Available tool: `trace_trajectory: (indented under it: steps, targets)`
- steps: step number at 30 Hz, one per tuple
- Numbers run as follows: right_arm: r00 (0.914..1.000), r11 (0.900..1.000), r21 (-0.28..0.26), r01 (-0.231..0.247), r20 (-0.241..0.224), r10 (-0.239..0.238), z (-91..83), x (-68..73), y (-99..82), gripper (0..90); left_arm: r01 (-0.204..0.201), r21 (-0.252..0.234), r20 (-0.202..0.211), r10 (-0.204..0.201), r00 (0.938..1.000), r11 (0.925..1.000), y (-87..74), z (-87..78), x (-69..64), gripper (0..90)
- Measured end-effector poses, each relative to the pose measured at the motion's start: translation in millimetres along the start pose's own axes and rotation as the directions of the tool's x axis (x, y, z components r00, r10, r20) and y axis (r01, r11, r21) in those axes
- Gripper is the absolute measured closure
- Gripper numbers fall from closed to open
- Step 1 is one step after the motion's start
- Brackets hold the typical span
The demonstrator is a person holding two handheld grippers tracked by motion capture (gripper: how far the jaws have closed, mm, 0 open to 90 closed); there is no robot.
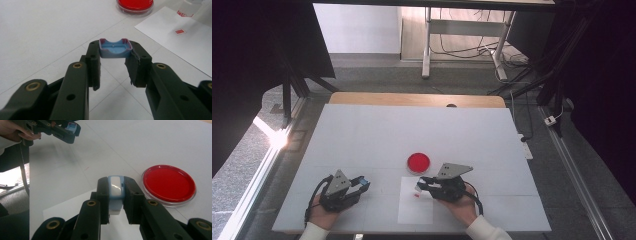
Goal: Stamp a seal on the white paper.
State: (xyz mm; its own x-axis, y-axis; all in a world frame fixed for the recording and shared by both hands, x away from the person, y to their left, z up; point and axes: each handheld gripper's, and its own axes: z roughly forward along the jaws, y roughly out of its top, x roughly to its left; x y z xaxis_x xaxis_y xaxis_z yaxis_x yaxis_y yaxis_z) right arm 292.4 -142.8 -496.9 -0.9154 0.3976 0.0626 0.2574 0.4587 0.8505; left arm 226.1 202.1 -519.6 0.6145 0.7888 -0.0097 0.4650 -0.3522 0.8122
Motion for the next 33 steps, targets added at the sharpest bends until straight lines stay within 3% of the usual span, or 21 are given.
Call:
trace_trajectory:
  steps: [8,17,33]
  targets:
    - [0.9998,0.9996,-0.022,-0.02,0.007,0.02,-3.5,-3.2,0.2,75.2,-0.001,0.002,-0.001,0.001,1.0,1.0,-0.1,0.4,0.2,64.9]
    - [0.9975,0.9931,-0.103,-0.056,0.037,0.06,-20.6,-11.7,5.5,75.1,-0.001,0.002,-0.002,0.001,1.0,1.0,-0.1,1.1,0.3,64.9]
    - [0.9949,0.9815,-0.181,-0.063,0.067,0.076,-41.8,-21.0,14.2,75.2,-0.013,0.004,0.0,0.013,0.9999,0.9999,1.3,4.8,-1.9,64.9]
